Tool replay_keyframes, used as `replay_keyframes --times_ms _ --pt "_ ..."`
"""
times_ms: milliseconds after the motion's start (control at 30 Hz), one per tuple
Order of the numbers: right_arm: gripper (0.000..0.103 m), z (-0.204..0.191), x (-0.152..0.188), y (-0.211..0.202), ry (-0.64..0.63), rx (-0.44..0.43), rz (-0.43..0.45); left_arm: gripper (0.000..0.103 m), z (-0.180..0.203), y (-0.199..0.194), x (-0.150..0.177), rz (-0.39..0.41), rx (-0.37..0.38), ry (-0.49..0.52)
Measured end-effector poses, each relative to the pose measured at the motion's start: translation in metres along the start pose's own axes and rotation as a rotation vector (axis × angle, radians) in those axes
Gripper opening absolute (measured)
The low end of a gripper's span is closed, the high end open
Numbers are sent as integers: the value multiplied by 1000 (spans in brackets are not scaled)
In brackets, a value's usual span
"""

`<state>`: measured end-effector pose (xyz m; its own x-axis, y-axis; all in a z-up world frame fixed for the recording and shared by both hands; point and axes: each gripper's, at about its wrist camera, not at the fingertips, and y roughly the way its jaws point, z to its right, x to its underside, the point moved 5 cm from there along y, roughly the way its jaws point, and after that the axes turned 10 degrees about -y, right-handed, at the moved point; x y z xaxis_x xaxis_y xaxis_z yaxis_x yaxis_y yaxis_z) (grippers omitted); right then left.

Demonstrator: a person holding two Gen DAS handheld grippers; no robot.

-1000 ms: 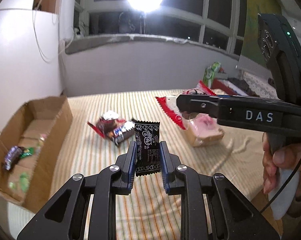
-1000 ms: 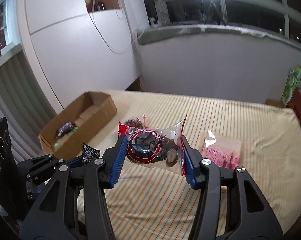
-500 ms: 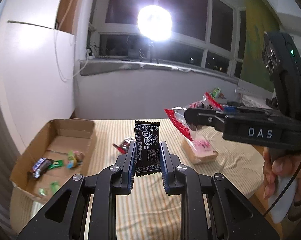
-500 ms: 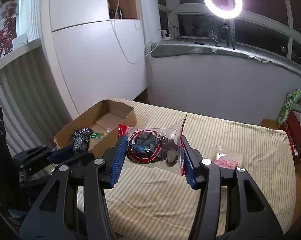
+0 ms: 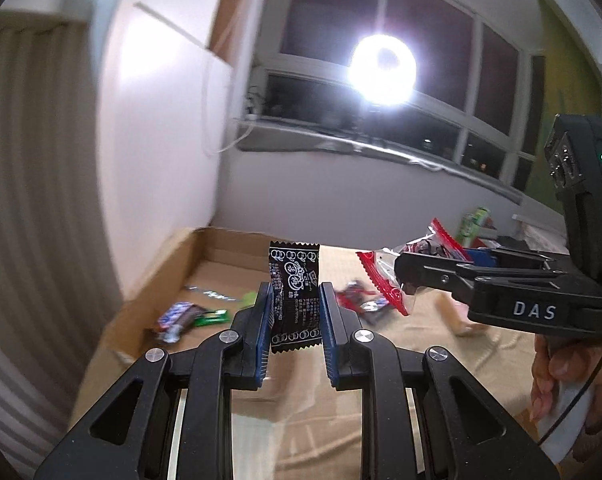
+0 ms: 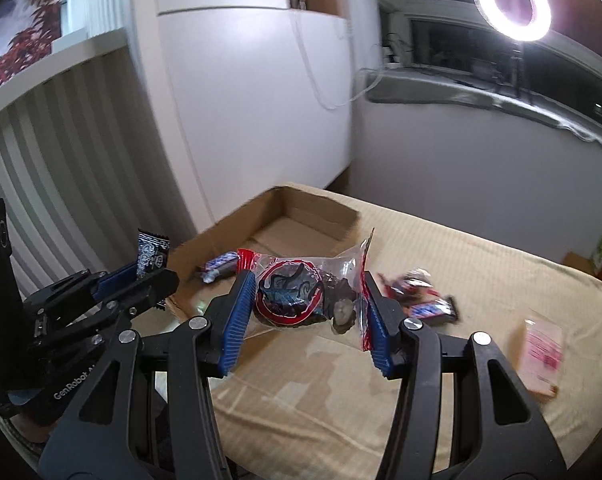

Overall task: Organize snacks
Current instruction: 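Carry the black packet and red cake into the box and release both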

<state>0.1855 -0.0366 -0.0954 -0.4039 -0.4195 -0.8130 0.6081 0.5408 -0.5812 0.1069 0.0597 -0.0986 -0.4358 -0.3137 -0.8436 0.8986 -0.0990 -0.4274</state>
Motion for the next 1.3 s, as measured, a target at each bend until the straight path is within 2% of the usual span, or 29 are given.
replay_keyframes --times_ms 200,467,800,933,1000,1033,1067,1300 --pt "54 -21 -16 26 -29 -28 10 20 -39 0 -11 19 -71 -26" --pt "54 -26 -26 66 -43 -37 0 20 -57 17 -22 29 -131 -25" --pt "54 -13 -22 133 -28 -98 -58 20 -69 62 -7 -51 -164 -36" --pt "62 -7 -18 157 -21 -126 -87 21 -73 83 3 -98 -187 -42" --pt "63 -4 -14 160 -18 -124 -83 37 -78 92 9 -123 -216 -59" --pt "64 -2 -13 160 -15 -123 -75 60 -81 94 12 -129 -232 -69" --pt "64 1 -11 160 -13 -115 -77 68 -82 95 12 -125 -234 -77" --pt "64 9 -7 151 -4 -86 -70 68 -79 95 14 -134 -233 -79"
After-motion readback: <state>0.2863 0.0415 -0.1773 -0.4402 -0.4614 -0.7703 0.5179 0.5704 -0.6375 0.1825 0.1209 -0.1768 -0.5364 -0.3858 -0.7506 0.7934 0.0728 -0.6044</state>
